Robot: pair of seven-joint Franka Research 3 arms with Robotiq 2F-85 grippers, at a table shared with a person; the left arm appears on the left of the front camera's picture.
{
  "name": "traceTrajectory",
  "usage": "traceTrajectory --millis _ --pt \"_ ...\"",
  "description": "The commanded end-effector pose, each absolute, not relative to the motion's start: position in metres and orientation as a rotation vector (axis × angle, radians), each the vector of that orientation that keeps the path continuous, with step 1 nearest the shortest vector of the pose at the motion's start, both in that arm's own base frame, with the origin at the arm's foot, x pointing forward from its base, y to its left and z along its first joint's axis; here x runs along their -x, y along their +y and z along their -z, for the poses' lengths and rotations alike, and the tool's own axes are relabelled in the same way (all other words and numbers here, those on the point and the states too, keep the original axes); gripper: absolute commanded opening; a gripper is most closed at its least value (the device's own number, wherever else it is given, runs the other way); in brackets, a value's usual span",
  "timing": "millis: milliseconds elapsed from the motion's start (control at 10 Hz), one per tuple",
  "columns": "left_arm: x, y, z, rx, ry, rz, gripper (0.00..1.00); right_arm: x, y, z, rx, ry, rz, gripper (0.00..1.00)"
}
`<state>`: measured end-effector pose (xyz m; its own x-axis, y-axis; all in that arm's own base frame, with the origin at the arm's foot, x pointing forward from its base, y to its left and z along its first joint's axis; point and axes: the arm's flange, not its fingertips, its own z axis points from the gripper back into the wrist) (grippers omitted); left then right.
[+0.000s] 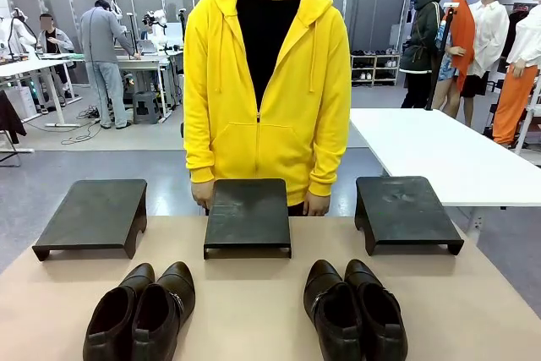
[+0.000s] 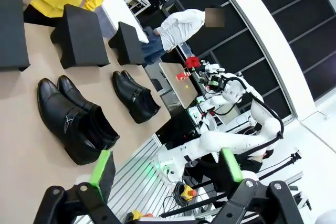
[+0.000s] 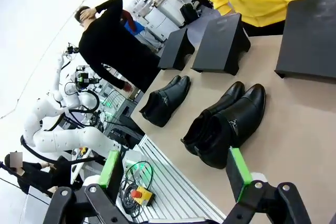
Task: Place the shoes on the stand as instructed by the person.
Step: Pick up one pair of Shoes and place it on the Shoes Stand indicated by the person.
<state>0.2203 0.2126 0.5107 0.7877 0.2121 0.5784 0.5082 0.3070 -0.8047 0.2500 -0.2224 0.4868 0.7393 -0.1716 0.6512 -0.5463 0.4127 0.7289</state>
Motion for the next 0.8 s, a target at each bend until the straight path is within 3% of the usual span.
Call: traceTrajectory --millis 0,700 --pt "-0.220 0.209 -0.518 1.249 -0.728 0.179 1.00 -0.251 -0.220 -0.491 -1.129 -0.762 -0.267 1.00" --pt "-0.219 0.213 -0.514 1.261 -0.694 0.209 1.00 -0.250 -0.223 -0.488 -1.139 -0.742 -0.259 1.00"
